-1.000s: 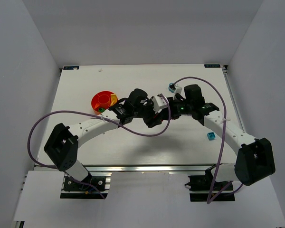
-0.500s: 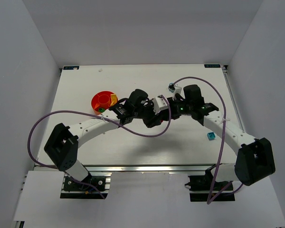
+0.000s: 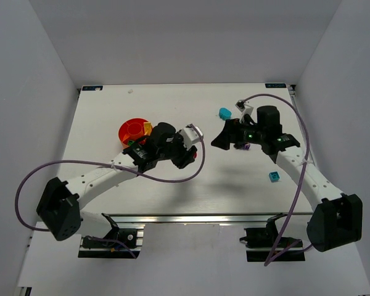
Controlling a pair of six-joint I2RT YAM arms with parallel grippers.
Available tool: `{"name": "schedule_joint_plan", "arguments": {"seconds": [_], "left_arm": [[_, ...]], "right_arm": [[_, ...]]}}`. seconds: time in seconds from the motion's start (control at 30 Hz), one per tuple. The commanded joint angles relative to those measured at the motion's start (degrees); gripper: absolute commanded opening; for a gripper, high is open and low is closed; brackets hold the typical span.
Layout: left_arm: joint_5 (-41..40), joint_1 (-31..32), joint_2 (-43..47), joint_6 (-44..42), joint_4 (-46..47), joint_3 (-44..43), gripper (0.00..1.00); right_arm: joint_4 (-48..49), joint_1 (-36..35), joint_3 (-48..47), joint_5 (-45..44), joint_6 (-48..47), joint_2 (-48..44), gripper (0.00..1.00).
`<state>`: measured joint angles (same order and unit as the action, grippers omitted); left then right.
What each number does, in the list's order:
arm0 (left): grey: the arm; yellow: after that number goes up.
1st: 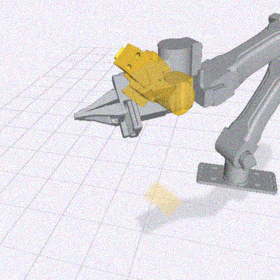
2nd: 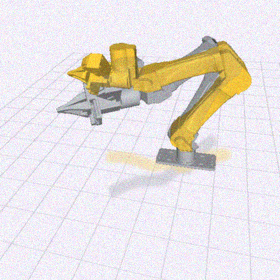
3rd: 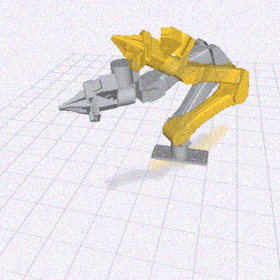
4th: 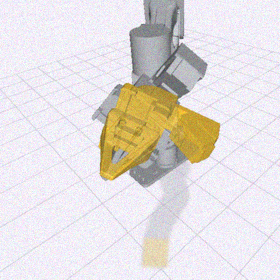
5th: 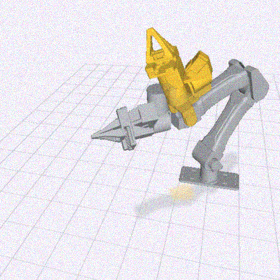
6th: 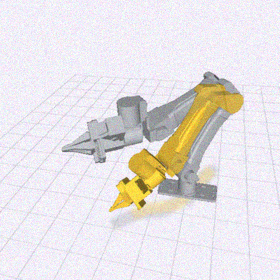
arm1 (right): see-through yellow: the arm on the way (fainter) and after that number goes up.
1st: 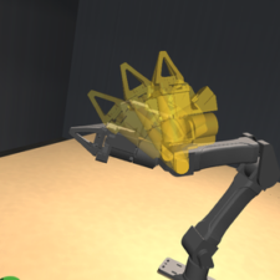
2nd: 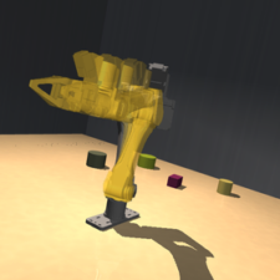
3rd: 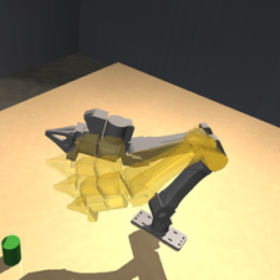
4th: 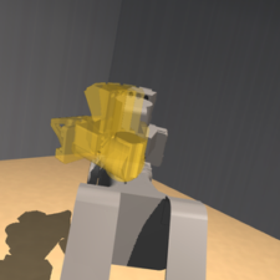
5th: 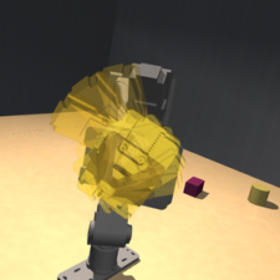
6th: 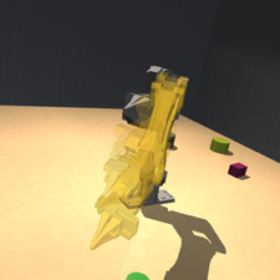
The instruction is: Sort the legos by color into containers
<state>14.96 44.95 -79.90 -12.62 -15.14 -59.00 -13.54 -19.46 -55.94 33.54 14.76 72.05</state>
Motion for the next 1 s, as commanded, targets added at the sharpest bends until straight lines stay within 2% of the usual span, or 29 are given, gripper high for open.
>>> {"name": "schedule_joint_plan", "arguments": {"seconds": [0.0, 0.13, 0.17, 0.2, 0.27, 0.3, 0.33, 0.5, 0.67, 0.97], "left_arm": [[-10.4, -2.0, 6.5, 6.6, 1.1, 2.0, 0.17], [-21.8, -5.9, 14.6, 11.9, 3.3, 6.6, 0.15], [-23.3, -6.9, 15.5, 14.6, 3.4, 6.9, 0.15], [-26.3, -8.0, 15.9, 17.3, 3.2, 6.9, 0.15], [-26.9, -12.0, 15.0, 18.8, 0.6, 5.0, 0.15], [-28.3, -13.2, 14.6, 20.3, 0.1, 4.4, 0.15], [-28.9, -15.7, 14.2, 21.0, -0.2, 3.8, 0.15], [-29.8, -24.2, 12.9, 23.9, 2.0, 0.6, 0.15], [-25.1, -32.9, 8.4, 24.9, 3.3, -1.9, 0.15], [-19.6, -41.4, 2.8, 26.6, 8.0, -0.2, 0.16]], "right_arm": [[1.6, 4.0, -2.2, -0.6, -0.7, -2.1, 0.86], [3.1, 7.0, -1.1, 1.3, -3.8, -2.5, 0.76], [3.7, 7.4, -0.5, 4.0, -5.9, -2.8, 0.70], [4.3, 8.9, 0.1, 6.1, -7.5, -3.0, 0.54], [6.7, 10.1, 2.2, 11.8, -9.8, -4.1, 0.31], [7.1, 10.8, 2.8, 13.6, -11.8, -4.5, 0.08], [7.6, 11.3, 3.6, 15.7, -12.6, -5.1, 0.00], [9.1, 13.1, 4.5, 18.1, -13.1, -5.3, 0.00], [10.5, 14.1, 5.5, 20.1, -12.7, -6.0, 0.00], [11.5, 15.2, 5.9, 21.5, -11.9, -5.3, 0.00]]}}
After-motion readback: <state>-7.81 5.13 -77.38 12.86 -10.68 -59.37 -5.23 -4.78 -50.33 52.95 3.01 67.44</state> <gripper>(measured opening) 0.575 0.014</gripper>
